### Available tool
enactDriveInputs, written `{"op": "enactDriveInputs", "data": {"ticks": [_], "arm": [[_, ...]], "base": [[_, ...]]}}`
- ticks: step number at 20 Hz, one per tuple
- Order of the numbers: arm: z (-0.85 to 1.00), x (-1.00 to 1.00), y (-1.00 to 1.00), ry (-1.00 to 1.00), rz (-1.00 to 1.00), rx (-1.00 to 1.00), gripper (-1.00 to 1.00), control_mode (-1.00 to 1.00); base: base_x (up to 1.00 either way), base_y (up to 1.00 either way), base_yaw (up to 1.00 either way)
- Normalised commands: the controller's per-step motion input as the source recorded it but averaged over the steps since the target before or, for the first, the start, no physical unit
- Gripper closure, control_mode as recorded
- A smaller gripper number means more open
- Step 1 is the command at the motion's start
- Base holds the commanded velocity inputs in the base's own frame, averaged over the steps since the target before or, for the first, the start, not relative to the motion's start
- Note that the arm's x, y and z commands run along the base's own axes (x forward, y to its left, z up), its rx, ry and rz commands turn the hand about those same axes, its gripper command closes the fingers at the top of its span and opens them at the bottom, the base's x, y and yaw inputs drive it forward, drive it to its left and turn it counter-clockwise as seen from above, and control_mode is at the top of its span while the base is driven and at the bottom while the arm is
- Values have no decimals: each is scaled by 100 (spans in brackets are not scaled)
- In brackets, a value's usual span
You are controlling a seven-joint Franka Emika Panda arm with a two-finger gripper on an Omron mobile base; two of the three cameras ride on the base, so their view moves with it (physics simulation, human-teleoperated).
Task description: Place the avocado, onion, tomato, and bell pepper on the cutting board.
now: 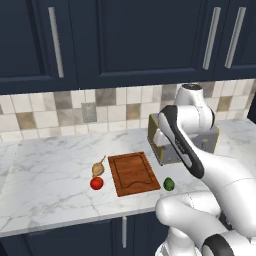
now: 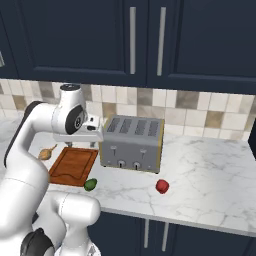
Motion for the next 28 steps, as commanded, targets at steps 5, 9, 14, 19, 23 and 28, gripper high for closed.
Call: {"op": "enactDriveInputs", "data": {"ticks": [5, 9, 14, 19, 23, 28], "arm": [[-52, 0, 0, 2, 4, 0, -100, -100], [-50, 0, 0, 0, 6, 0, -100, -100], [-59, -6, -1, 0, 4, 0, -100, -100], [-82, -4, -13, 2, 0, 0, -100, -100], [-67, 20, -17, 4, -10, 1, -100, -100], [-49, 40, 0, 2, -19, 0, -100, -100]], "base": [[0, 0, 0], [0, 0, 0], [0, 0, 0], [0, 0, 0], [0, 0, 0], [0, 0, 0]]}}
